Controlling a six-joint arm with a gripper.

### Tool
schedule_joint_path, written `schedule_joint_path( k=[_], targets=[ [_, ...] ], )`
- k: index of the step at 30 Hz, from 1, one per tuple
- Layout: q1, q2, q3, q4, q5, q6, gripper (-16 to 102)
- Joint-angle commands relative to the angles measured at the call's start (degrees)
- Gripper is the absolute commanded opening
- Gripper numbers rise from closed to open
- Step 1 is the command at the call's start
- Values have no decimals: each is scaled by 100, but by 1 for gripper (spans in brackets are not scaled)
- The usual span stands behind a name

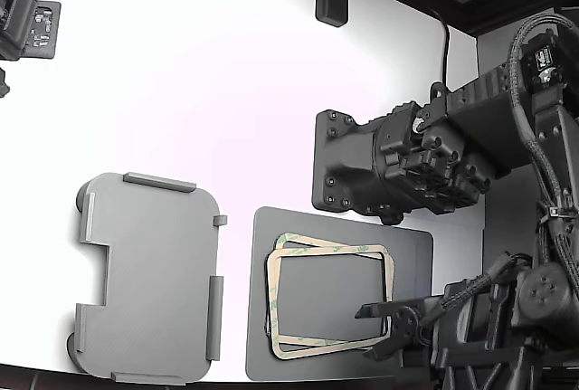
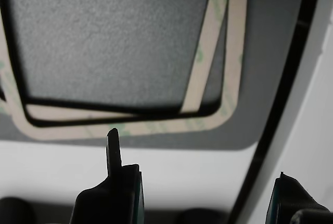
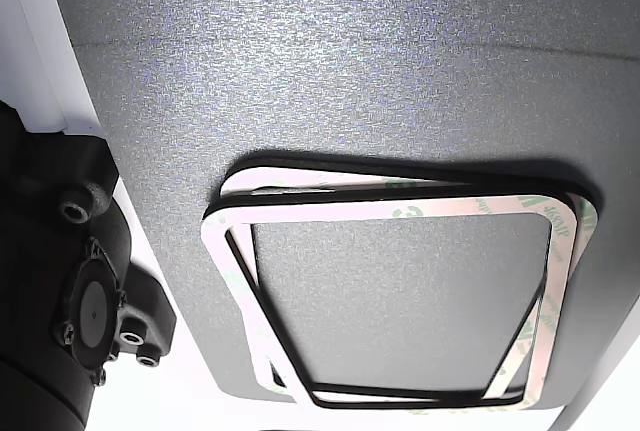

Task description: Grab top frame and put it into gray box.

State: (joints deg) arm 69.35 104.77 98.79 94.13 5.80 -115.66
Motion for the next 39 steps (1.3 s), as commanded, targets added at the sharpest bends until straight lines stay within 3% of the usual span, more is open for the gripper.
schedule_joint_path(
  k=[1, 17, 32, 39],
  targets=[
    [193, -79, -141, -53, -9, 193, 100],
    [1354, -1002, -35, -721, -88, 1512, 87],
    [1556, -1028, 562, -1195, -149, 1652, 79],
    [1582, -1116, 571, -1380, -167, 1644, 70]
  ],
)
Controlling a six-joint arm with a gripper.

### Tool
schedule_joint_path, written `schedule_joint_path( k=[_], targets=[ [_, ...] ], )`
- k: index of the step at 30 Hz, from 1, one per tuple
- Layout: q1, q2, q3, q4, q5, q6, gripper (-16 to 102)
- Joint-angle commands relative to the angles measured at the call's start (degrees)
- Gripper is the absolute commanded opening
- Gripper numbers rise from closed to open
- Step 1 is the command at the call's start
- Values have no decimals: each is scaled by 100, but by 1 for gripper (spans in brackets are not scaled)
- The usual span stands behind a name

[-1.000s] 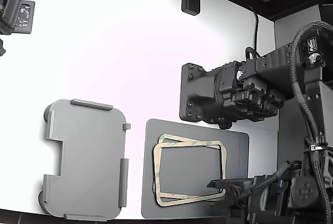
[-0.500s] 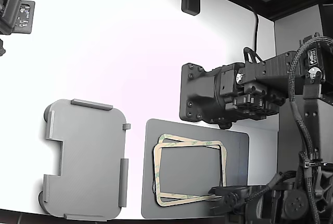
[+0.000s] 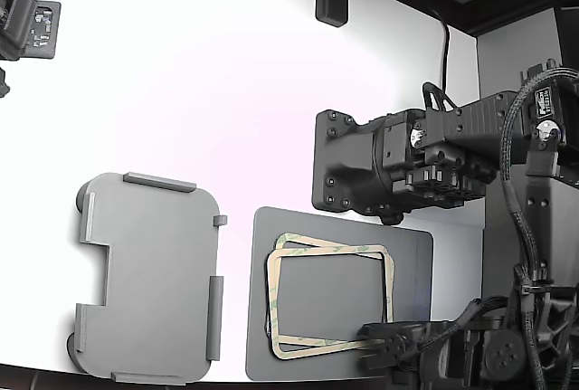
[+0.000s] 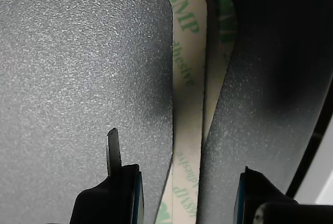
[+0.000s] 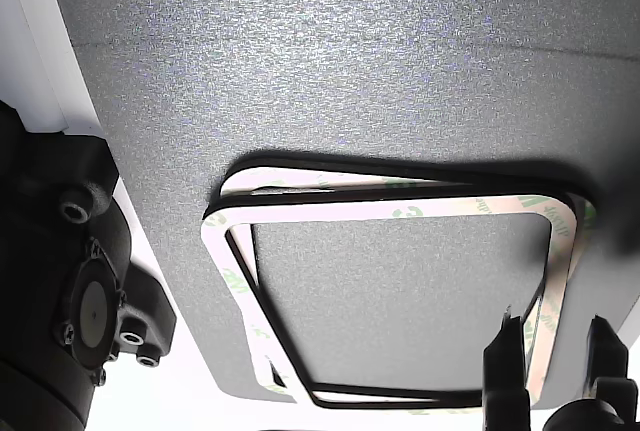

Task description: Grab top frame and put it into gray box.

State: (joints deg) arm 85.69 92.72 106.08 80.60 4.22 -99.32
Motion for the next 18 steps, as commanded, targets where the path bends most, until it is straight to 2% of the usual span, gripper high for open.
schedule_joint_path(
  k=[1, 18],
  targets=[
    [-44, 70, -158, -26, -9, 9, 69],
    [53, -88, -220, -114, 53, 97, 49]
  ],
)
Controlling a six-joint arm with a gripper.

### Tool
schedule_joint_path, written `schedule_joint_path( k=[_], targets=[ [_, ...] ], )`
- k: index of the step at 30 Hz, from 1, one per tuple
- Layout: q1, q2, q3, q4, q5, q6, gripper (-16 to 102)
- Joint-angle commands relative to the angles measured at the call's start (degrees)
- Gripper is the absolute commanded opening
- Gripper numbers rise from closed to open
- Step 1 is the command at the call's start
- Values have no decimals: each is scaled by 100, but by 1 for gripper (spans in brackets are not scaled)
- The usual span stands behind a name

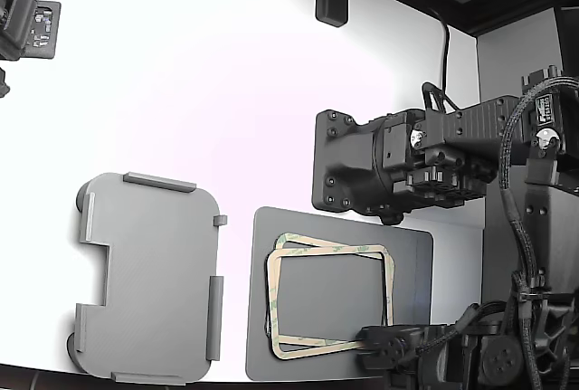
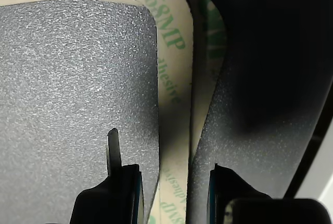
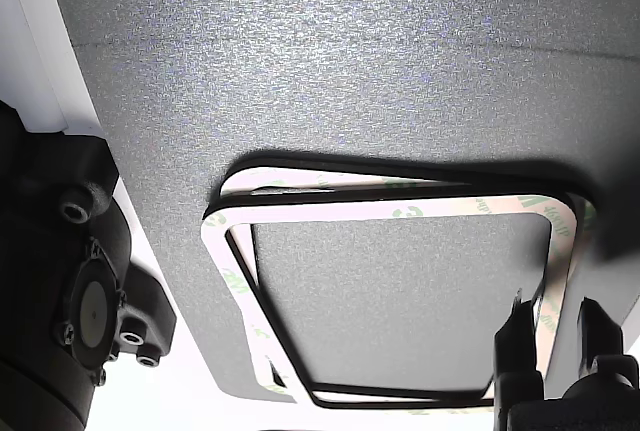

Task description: Grab top frame and put it into gray box.

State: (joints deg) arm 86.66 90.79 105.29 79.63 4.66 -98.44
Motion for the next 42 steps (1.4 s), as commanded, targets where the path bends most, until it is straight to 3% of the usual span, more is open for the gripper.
schedule_joint_path(
  k=[1, 15, 31, 35, 36, 40, 42],
  targets=[
    [-44, 105, -123, -35, 9, 18, 49],
    [-35, 220, 97, -193, 0, 62, 50],
    [-35, 237, 246, -378, 9, 105, 41],
    [-35, 246, 264, -413, -26, 114, 34],
    [-35, 246, 264, -413, -26, 114, 29],
    [-35, 211, 132, -343, -53, 220, -11],
    [-35, 185, -62, -132, -53, 255, -11]
  ],
)
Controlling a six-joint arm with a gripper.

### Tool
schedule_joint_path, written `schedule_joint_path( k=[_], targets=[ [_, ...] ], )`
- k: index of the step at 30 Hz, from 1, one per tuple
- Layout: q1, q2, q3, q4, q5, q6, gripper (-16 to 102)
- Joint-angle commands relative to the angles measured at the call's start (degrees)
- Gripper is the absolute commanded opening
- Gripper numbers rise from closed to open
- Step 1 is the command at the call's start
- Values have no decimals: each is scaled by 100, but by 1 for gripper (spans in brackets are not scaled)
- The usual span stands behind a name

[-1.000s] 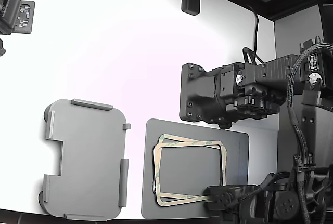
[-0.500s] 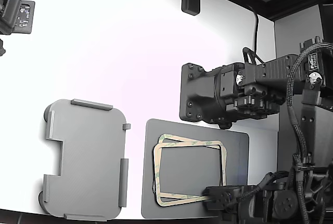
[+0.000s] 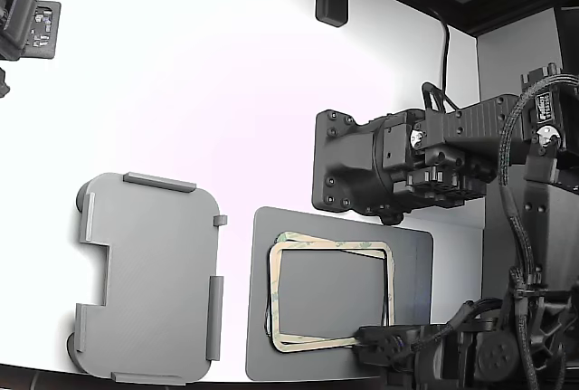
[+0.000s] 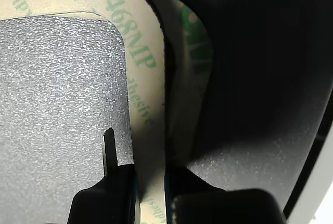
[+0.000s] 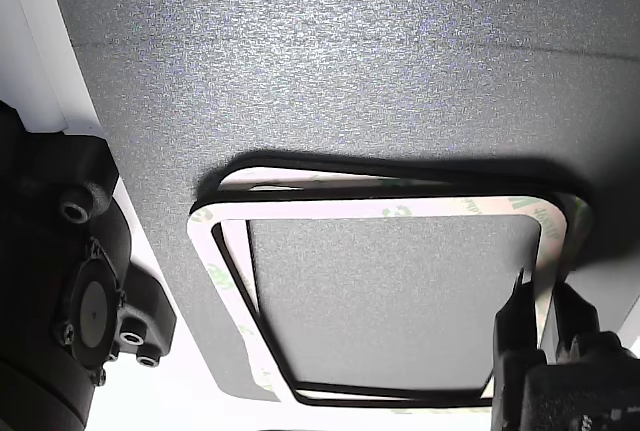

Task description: Grab top frame and put it into gray box.

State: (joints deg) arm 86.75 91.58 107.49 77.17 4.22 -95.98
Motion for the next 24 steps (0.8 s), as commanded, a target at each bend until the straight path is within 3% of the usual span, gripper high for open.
schedule_joint_path(
  k=[1, 9, 19, 24],
  targets=[
    [-44, 97, -387, 220, 0, 0, -11],
    [-105, 114, -1538, 1081, 281, 1116, -11],
    [-677, -466, -3604, 1767, 2127, 6636, -11],
    [-1485, -422, -4043, 1767, 2092, 8815, -11]
  ],
)
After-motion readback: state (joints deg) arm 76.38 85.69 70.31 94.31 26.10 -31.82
